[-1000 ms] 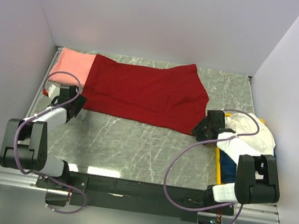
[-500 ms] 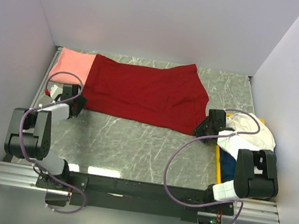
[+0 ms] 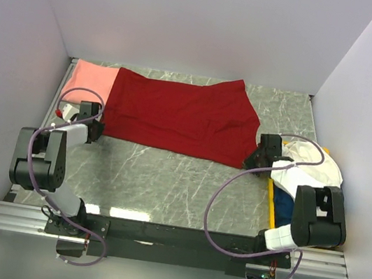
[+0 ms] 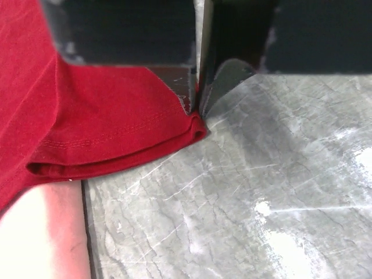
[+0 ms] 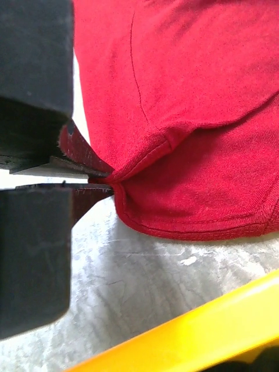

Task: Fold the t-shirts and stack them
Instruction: Fold the tshirt

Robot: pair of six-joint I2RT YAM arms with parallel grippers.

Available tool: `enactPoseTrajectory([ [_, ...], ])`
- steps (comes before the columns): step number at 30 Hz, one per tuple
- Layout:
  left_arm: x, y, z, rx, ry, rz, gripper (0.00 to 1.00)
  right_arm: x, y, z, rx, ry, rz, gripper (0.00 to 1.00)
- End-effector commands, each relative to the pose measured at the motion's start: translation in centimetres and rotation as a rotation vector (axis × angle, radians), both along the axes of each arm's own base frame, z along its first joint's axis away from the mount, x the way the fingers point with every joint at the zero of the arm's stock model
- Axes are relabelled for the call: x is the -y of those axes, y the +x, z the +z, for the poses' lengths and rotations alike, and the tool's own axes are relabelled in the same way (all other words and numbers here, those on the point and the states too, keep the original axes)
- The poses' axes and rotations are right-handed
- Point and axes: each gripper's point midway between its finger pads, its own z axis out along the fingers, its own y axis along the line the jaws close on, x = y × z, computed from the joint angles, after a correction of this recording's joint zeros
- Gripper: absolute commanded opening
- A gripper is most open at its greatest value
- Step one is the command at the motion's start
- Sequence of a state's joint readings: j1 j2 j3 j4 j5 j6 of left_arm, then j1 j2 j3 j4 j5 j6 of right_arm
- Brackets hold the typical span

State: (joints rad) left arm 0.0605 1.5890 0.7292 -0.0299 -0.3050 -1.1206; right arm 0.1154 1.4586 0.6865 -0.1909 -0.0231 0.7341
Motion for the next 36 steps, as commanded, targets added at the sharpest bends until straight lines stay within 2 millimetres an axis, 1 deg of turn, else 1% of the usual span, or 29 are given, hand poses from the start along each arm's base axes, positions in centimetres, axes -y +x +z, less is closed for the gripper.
enactPoseTrajectory([
  [1, -0.4, -0.7, 0.1, -0.045, 0.021, 0.004, 0.03, 0.6, 0.9, 2.7, 0.06, -0.014, -0.007, 0.0],
  [2, -0.4, -0.8, 0.9, -0.028, 0.021, 0.01, 0.01, 0.7, 1.0, 3.3, 0.076, -0.01, -0.006, 0.0],
  [4, -0.6, -1.8, 1.1, -0.037, 0.032, 0.023, 0.01, 0.7, 0.4, 3.7, 0.071, -0.007, -0.001, 0.0],
  [5, -0.8, -2.0, 2.0, -0.021, 0.037, 0.032, 0.01, 0.8, 0.2, 4.3, 0.089, -0.001, -0.003, 0.0],
  [8, -1.1, -3.4, 2.9, -0.035, 0.051, 0.045, 0.01, 0.9, -0.8, 4.9, 0.092, 0.015, -0.003, 0.0],
  [9, -1.0, -4.2, 2.7, -0.049, 0.051, 0.047, 0.01, 0.9, -1.1, 5.2, 0.095, 0.023, -0.004, 0.0],
  [10, -1.1, -4.8, 2.7, -0.051, 0.05, 0.052, 0.01, 0.9, -1.7, 5.1, 0.078, 0.027, -0.002, 0.0],
  [11, -1.1, -5.5, 3.2, -0.045, 0.05, 0.061, 0.01, 0.7, -2.1, 5.5, 0.087, 0.042, 0.005, 0.0],
  [12, -1.0, -6.4, 2.7, -0.062, 0.049, 0.064, 0.01, 0.7, -2.8, 5.5, 0.07, 0.045, 0.003, 0.0],
  [13, -1.0, -6.8, 3.3, -0.043, 0.045, 0.075, 0.01, 0.8, -3.2, 5.6, 0.067, 0.048, -0.003, 0.0],
  [14, -1.1, -7.5, 3.3, -0.051, 0.047, 0.084, 0.01, 0.7, -3.8, 6.0, 0.08, 0.055, 0.002, 0.0],
  [15, -1.1, -8.8, 2.6, -0.083, 0.044, 0.09, 0.01, 0.7, -4.2, 6.2, 0.082, 0.059, -0.004, 0.0],
  [16, -1.0, -9.5, 2.4, -0.092, 0.041, 0.096, 0.01, 0.9, -5.0, 6.1, 0.065, 0.061, -0.011, 0.0],
  [17, -1.1, -9.9, 3.1, -0.064, 0.036, 0.112, 0.01, 0.9, -5.5, 6.5, 0.083, 0.062, -0.015, 0.0],
  [18, -1.0, -11.4, 2.3, -0.097, 0.035, 0.119, 0.01, 0.9, -6.3, 6.4, 0.068, 0.065, -0.02, 0.0],
  [19, -1.0, -12.0, 2.2, -0.099, 0.033, 0.126, 0.01, 0.9, -6.8, 6.4, 0.066, 0.069, -0.02, 0.0],
  [20, -1.1, -12.4, 2.8, -0.067, 0.03, 0.139, 0.01, 0.9, -7.3, 6.8, 0.083, 0.075, -0.024, 0.0],
  [21, -1.3, -13.8, 2.2, -0.101, 0.04, 0.153, 0.01, 0.9, -7.8, 6.8, 0.078, 0.08, -0.029, 0.0],
  [22, -1.4, -14.2, 2.8, -0.073, 0.043, 0.166, 0.01, 0.8, -8.5, 6.6, 0.062, 0.087, -0.03, 0.0],
  [24, -1.9, -15.5, 2.9, -0.079, 0.062, 0.198, 0.01, 0.6, -9.7, 6.6, 0.061, 0.107, -0.026, 0.0],
  [25, -2.0, -16.3, 3.2, -0.074, 0.06, 0.216, 0.01, 0.5, -10.1, 6.6, 0.062, 0.115, -0.026, 0.0],
  [28, -1.8, -17.2, 3.9, -0.042, 0.039, 0.24, 0.01, 0.2, -11.4, 6.3, 0.067, 0.142, -0.037, 0.0],
  [31, -1.6, -17.4, 4.2, -0.004, 0.014, 0.253, 0.01, 0.5, -12.4, 6.3, 0.064, 0.14, -0.057, 0.0],
  [34, -1.5, -17.8, 4.5, 0.019, -0.016, 0.292, 0.01, 0.9, -13.3, 6.7, 0.084, 0.125, -0.07, 0.0],
  [35, -1.4, -18.0, 4.7, 0.016, -0.019, 0.297, 0.01, 0.8, -13.4, 6.7, 0.087, 0.128, -0.068, 0.04],
  [36, -1.5, -17.9, 5.0, 0.021, -0.019, 0.299, 0.1, 0.8, -13.7, 6.6, 0.085, 0.129, -0.061, 0.07],
])
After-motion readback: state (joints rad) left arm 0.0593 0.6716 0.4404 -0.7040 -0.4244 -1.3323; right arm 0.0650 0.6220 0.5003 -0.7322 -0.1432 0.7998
